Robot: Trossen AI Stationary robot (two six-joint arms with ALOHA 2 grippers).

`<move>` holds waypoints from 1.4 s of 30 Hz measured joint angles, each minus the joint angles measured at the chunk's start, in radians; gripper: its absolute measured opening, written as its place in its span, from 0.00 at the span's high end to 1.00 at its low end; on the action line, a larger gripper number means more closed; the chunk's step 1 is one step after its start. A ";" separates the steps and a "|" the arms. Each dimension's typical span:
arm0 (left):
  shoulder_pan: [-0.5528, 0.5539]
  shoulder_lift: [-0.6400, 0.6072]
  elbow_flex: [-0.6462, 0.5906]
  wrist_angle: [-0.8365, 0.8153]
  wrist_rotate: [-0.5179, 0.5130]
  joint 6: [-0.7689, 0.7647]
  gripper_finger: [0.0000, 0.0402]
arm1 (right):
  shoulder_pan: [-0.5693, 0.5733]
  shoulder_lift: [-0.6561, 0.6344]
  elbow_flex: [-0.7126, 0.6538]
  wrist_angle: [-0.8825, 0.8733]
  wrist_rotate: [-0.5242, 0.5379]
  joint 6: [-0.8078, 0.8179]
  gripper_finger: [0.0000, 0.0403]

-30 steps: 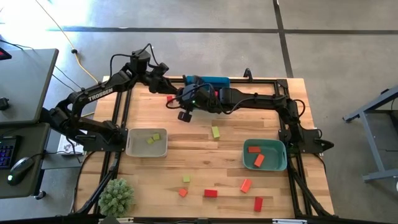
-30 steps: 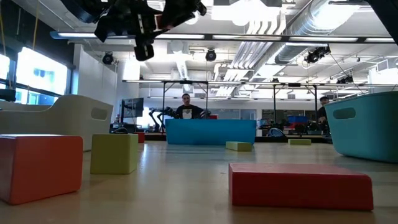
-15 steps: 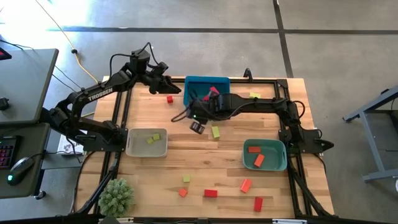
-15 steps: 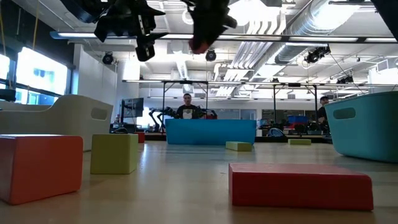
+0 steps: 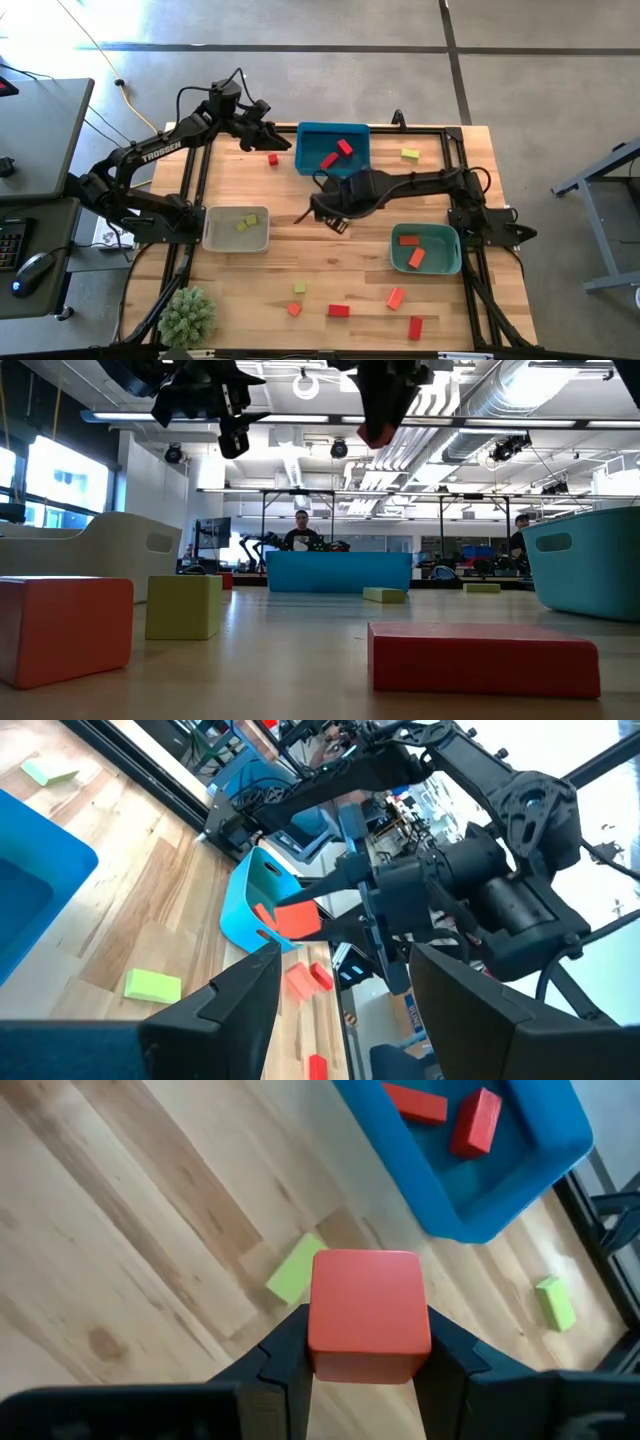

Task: Sort & place blocks by color
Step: Put the top orange block into the green bin

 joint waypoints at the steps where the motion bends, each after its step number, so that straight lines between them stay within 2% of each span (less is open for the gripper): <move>1: 0.000 0.000 0.000 0.000 0.000 0.000 0.47 | 0.007 0.000 -0.002 -0.001 0.004 0.013 0.74; 7: 0.000 0.000 0.000 0.000 -0.001 0.000 0.47 | 0.042 0.002 -0.095 -0.002 0.004 0.093 0.74; 13: 0.000 0.000 0.000 0.000 -0.003 0.000 0.47 | 0.070 0.002 -0.225 -0.001 -0.060 0.149 0.74; 18: 0.000 0.000 0.000 0.000 -0.013 0.000 0.47 | 0.095 -0.027 -0.339 0.001 -0.072 0.193 0.74; 28: 0.000 0.000 0.000 -0.001 -0.106 0.000 0.47 | 0.123 -0.286 -0.659 0.003 -0.085 0.395 0.74; 36: -0.001 0.000 0.000 -0.001 -0.213 -0.002 0.47 | 0.163 -0.505 -0.917 0.184 -0.201 0.537 0.74; 42: -0.022 0.000 0.000 0.000 -0.302 -0.061 0.47 | 0.229 -0.594 -1.039 0.262 -0.236 0.624 0.74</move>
